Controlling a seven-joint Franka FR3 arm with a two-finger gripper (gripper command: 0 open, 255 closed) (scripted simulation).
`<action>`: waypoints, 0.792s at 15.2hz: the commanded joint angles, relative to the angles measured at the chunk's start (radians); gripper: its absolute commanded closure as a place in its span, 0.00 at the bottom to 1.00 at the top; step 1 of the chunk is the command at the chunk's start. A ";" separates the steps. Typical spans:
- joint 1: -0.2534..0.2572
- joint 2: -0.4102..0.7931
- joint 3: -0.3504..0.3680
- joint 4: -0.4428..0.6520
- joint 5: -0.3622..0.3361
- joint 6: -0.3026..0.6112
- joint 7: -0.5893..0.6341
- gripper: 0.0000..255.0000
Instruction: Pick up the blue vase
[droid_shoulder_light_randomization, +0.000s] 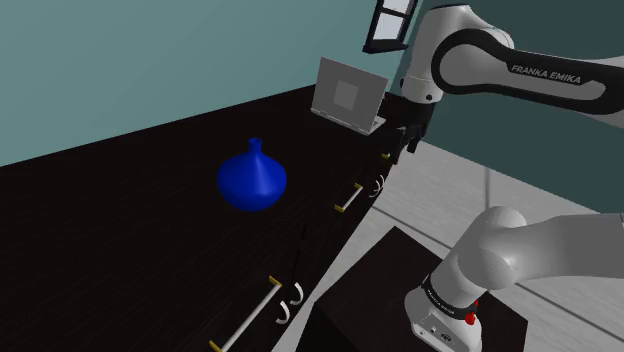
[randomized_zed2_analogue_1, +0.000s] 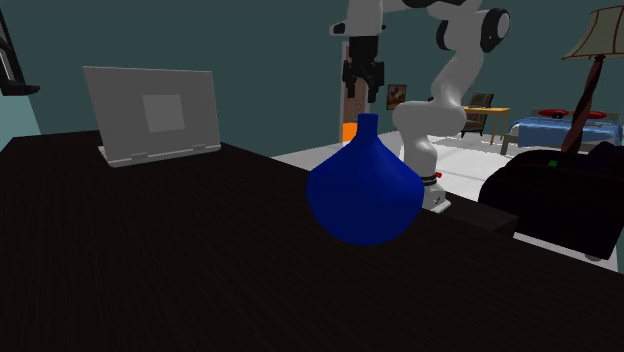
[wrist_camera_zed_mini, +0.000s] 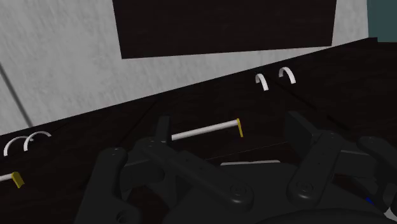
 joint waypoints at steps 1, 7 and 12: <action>0.000 0.000 0.000 0.000 0.000 0.000 0.000 0.00; 0.038 0.153 0.087 0.096 0.074 0.082 0.099 0.00; 0.059 0.291 0.155 0.205 0.110 0.137 0.177 0.00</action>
